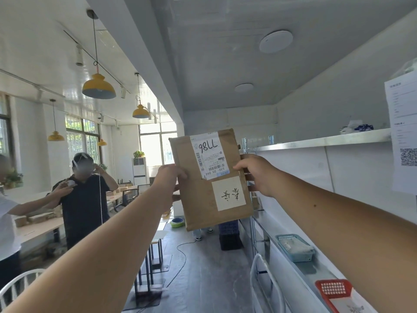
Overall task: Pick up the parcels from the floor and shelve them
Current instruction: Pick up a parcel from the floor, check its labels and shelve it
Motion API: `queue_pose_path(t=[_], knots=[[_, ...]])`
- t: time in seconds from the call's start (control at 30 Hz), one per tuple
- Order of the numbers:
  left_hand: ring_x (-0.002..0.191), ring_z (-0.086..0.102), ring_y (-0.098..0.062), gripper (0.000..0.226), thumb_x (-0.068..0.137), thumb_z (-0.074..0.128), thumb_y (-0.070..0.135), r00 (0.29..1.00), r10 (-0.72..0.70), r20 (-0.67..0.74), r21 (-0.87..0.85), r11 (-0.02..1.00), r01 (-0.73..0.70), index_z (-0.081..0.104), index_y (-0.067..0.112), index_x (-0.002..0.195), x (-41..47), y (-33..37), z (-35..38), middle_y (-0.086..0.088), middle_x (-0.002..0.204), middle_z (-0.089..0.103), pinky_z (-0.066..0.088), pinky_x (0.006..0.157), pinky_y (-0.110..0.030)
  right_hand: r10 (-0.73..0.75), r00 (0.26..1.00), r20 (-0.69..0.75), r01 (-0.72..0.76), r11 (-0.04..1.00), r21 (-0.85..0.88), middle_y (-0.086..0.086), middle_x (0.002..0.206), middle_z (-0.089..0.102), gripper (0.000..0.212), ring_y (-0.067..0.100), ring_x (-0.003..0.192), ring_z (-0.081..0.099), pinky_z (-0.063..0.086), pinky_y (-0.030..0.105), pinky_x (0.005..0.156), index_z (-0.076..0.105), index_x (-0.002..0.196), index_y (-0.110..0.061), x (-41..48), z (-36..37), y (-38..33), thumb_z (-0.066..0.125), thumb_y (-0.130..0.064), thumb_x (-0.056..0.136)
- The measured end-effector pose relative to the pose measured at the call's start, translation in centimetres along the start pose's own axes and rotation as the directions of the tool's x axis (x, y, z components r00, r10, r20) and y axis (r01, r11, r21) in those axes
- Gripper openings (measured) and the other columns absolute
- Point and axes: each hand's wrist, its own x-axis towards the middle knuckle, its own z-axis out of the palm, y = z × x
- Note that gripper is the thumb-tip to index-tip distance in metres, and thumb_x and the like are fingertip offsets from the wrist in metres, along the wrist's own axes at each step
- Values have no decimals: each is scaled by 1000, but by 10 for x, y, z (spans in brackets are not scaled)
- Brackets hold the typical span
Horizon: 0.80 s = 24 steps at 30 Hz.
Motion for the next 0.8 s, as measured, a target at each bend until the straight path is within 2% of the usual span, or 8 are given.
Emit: queue_pose_path(t=[0.1, 0.2, 0.3, 0.4, 0.53, 0.67, 0.73, 0.8], knots=[[99, 72, -34, 76, 69, 69, 53, 999, -2, 39, -33, 999, 3, 62, 18, 136, -5, -1, 1, -11, 125, 71, 63, 76, -49, -17, 1000, 12, 17, 1000, -23, 14, 104, 76, 29, 28, 84, 71, 57, 43, 80, 72, 120, -13, -1, 0, -3, 59, -9, 94], [103, 74, -43, 120, 46, 48, 100, 998, -25, 57, -27, 999, 27, 53, 31, 144, 0, -3, 0, -13, 132, 68, 62, 81, -65, -24, 999, 28, 25, 999, -28, 10, 95, 75, 35, 24, 76, 69, 53, 34, 67, 72, 123, -13, -5, 0, -8, 55, -4, 93], [100, 75, -44, 120, 53, 31, 106, 998, -41, 52, -70, 997, 45, 56, 30, 143, -21, 4, 1, -15, 126, 70, 63, 77, -63, -27, 995, 100, 31, 999, -33, 2, 86, 71, 35, 18, 73, 66, 48, 29, 62, 71, 125, -18, -15, 1, -15, 52, -6, 98], [100, 74, -43, 101, 76, 20, 101, 995, -82, 53, -144, 986, 89, 69, 24, 119, -33, 8, 1, -17, 113, 73, 62, 86, -59, -14, 988, 151, 29, 995, -95, 0, 91, 70, 42, 15, 79, 63, 46, 28, 63, 65, 130, -31, -21, 1, -18, 52, -6, 100], [101, 71, -47, 85, 76, 28, 99, 993, -100, 57, -262, 959, 111, 66, 26, 95, -41, 10, -5, -18, 113, 70, 54, 97, -70, 41, 971, 236, 6, 980, -197, -3, 102, 69, 70, 14, 88, 60, 40, 31, 67, 48, 147, -52, -21, -3, -17, 50, 1, 101], [101, 72, -46, 94, 69, 37, 102, 989, -140, 47, -361, 921, 148, 68, 21, 106, -38, 9, -16, -19, 112, 72, 50, 98, -75, 101, 936, 336, 13, 947, -321, -5, 118, 70, 98, 17, 97, 65, 52, 30, 61, 25, 159, -61, -21, -2, -11, 53, 11, 99], [103, 72, -43, 94, 72, 37, 101, 989, -140, 39, -346, 927, 145, 71, 20, 107, -39, 8, -19, -17, 110, 75, 50, 101, -72, 101, 933, 345, 19, 944, -330, 1, 136, 69, 105, 28, 112, 68, 60, 46, 79, 19, 157, -67, -17, 5, -7, 57, 11, 98], [101, 72, -39, 83, 80, 45, 93, 989, -147, -5, -334, 932, 137, 71, 18, 104, -41, 8, -21, -14, 104, 76, 51, 103, -66, 99, 936, 337, 24, 939, -343, 5, 149, 62, 106, 37, 123, 65, 50, 71, 100, 16, 155, -71, -14, 10, -3, 60, 6, 98]])
